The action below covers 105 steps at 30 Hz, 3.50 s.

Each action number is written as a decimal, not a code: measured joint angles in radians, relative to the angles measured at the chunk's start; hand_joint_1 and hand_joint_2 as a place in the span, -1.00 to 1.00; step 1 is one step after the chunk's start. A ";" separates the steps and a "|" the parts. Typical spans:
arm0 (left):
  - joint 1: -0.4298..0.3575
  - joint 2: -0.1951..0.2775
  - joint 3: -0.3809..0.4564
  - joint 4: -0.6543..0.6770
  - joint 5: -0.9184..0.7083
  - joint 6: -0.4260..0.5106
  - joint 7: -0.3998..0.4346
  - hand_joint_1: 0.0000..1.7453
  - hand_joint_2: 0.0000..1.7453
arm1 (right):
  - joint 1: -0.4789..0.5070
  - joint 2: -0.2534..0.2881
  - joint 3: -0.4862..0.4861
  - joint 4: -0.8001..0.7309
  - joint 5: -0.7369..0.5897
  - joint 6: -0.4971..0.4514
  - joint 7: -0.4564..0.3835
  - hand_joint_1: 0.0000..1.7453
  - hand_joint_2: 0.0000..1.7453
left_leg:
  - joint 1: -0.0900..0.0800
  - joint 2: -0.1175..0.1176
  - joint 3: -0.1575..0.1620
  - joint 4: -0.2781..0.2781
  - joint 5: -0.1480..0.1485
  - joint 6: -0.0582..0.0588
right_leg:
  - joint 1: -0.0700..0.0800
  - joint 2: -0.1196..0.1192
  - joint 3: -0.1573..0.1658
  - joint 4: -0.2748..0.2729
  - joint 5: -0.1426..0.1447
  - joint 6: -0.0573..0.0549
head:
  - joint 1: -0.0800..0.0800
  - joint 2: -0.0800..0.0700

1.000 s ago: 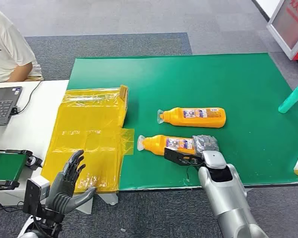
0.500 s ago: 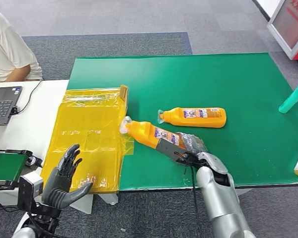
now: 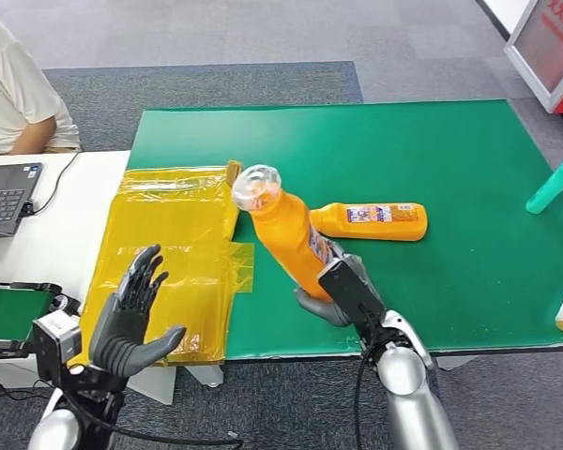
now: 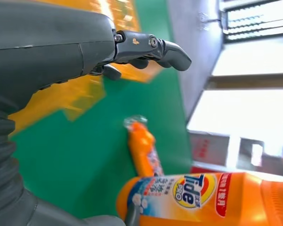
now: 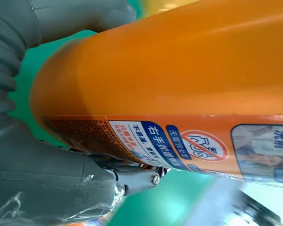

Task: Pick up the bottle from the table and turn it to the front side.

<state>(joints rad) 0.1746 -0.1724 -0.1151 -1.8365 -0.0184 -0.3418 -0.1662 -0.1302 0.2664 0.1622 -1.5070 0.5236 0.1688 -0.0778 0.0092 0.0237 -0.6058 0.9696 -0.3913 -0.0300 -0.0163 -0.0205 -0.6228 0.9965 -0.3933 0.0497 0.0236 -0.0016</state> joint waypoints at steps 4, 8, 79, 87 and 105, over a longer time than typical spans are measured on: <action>-0.081 0.003 -0.078 -0.019 0.015 0.027 0.039 -1.00 1.00 | 0.007 -0.003 0.067 -0.096 0.056 -0.061 0.003 1.00 1.00 | 0.000 0.000 0.000 0.000 0.001 0.000 | 0.000 0.000 0.000 0.000 0.001 0.000 | 0.000 0.000; -0.137 0.005 -0.146 -0.023 0.053 0.050 0.080 -1.00 1.00 | 0.031 -0.012 0.122 -0.143 0.173 -0.138 -0.024 1.00 1.00 | 0.000 0.000 0.000 0.000 0.001 0.000 | 0.000 0.000 0.000 0.000 0.001 0.000 | 0.000 0.000; -0.291 0.033 -0.503 0.045 -0.446 0.195 0.014 1.00 1.00 | 0.108 -0.064 0.214 -0.186 -0.131 -0.114 -0.011 -0.42 1.00 | 0.000 0.000 -0.001 0.000 0.000 0.000 | 0.000 0.000 -0.001 0.000 0.001 0.000 | 0.000 0.000; -0.279 0.033 -0.504 0.035 -0.632 0.305 -0.005 1.00 1.00 | 0.122 -0.064 0.170 -0.191 -0.130 -0.139 0.019 -1.00 1.00 | 0.000 0.000 -0.001 0.000 0.000 0.000 | 0.000 0.000 -0.001 0.000 0.001 0.000 | 0.000 0.000; -0.210 0.032 -0.304 -0.095 -1.292 0.411 0.069 1.00 1.00 | 0.237 -0.035 0.023 -0.453 -0.051 -0.100 0.000 -1.00 1.00 | 0.000 0.000 -0.001 0.000 0.000 0.000 | 0.000 0.000 -0.001 0.000 0.000 0.000 | 0.000 0.000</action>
<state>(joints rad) -0.0351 -0.1401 -0.4190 -1.9316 -1.3101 0.0690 -0.0971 0.1069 0.2311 0.1847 -1.9603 0.4723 0.0686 -0.0775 0.0092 0.0238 -0.6068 0.9696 -0.3911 -0.0298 -0.0163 -0.0205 -0.6237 0.9965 -0.3929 0.0494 0.0235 -0.0015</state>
